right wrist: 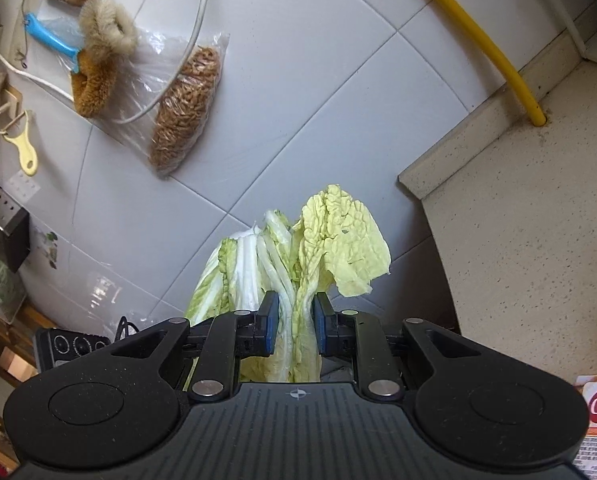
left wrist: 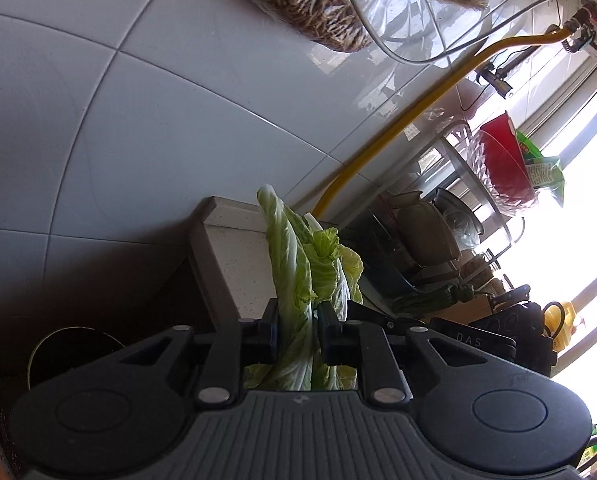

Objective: Collect trash
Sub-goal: 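Lift the cabbage leaves with both grippers and carry them toward the trash bin, then open both grippers over the trash bin to drop the cabbage leaves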

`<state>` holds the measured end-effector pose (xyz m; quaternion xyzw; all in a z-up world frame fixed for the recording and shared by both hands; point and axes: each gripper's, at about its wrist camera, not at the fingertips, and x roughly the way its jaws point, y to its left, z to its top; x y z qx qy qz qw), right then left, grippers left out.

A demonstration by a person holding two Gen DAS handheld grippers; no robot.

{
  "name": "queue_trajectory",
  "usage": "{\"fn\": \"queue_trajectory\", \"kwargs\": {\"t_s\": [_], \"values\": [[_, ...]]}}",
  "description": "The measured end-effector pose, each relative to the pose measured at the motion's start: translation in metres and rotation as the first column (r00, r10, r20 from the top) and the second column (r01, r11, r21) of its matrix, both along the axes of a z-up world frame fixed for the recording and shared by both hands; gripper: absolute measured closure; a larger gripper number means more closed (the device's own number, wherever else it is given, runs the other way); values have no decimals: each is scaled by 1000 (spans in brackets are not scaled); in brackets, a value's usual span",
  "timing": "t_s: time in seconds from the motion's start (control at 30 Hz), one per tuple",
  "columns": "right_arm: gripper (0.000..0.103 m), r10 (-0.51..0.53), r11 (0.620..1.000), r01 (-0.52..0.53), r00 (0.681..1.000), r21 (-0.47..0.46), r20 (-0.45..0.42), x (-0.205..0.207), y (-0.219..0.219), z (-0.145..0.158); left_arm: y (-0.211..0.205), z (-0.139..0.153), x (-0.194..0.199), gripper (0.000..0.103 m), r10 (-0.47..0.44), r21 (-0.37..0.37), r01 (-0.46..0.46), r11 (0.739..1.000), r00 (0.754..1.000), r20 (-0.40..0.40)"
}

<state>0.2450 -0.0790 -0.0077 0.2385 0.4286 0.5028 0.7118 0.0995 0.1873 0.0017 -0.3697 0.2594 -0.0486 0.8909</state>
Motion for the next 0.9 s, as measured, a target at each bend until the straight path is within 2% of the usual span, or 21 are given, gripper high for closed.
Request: {"fn": "queue_trajectory", "kwargs": {"t_s": [0.27,0.53,0.63,0.73,0.9], "values": [[79,26,998,-28,999,-60,-25,-6,35,-16,18,-26,-8,86,42,7,-41,999,996,-79],[79,39,986,-49,997,-160,-67,-5,73,-51,27,-56,1,86,65,91,-49,995,981,-181],[79,37,979,-54,995,-198,-90,-2,86,-67,29,-70,7,86,87,124,-59,991,970,-227],[79,30,968,-54,994,-246,-103,0,98,-83,35,-86,16,86,96,126,-63,990,956,-278],[75,20,950,-63,990,-306,-139,6,116,-112,45,-123,40,84,123,146,-72,987,916,-382]]}}
